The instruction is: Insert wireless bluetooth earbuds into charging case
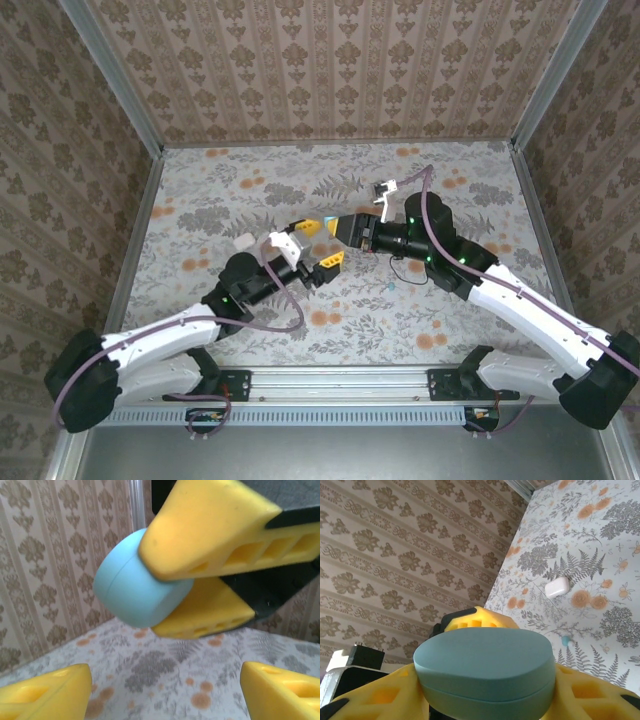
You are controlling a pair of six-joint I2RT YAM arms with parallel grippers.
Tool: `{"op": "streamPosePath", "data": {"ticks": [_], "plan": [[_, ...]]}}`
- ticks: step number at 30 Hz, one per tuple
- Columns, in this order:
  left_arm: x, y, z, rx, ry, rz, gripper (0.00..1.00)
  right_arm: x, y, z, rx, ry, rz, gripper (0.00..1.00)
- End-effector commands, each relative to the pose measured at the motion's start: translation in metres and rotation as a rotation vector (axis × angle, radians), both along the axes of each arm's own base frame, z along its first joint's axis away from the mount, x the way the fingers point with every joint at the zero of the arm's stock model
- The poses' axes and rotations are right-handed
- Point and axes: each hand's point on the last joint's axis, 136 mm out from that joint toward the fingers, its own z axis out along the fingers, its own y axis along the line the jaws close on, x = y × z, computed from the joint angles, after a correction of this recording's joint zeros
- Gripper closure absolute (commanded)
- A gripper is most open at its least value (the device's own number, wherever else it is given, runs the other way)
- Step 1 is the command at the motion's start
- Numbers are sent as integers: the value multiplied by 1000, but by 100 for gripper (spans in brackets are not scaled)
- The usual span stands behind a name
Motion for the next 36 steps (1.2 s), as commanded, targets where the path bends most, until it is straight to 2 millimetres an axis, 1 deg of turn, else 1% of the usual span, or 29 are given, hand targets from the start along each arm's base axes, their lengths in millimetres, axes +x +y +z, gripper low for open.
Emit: {"op": "streamPosePath", "data": {"ticks": [1, 4, 9, 11, 17, 22, 31, 36], "plan": [[1, 7, 50, -211, -92, 42, 21, 2, -3, 19, 89, -12, -51, 67], [5, 5, 55, -252, -91, 56, 21, 4, -2, 22, 121, -2, -63, 67], [14, 13, 60, -327, -60, 106, 19, 5, -2, 24, 144, 4, -72, 67], [16, 14, 62, -341, -46, 112, 19, 6, -2, 23, 146, 5, -76, 67], [23, 9, 62, -366, 0, 113, 19, 6, 1, 22, 150, -1, -83, 67], [27, 1, 63, -393, 28, 98, 20, 6, 1, 23, 148, -14, -93, 67], [32, -10, 69, -411, 31, 103, 25, 5, 1, 22, 140, -24, -111, 67], [34, -15, 70, -411, 29, 107, 33, 4, -2, 21, 137, -32, -124, 67]]}}
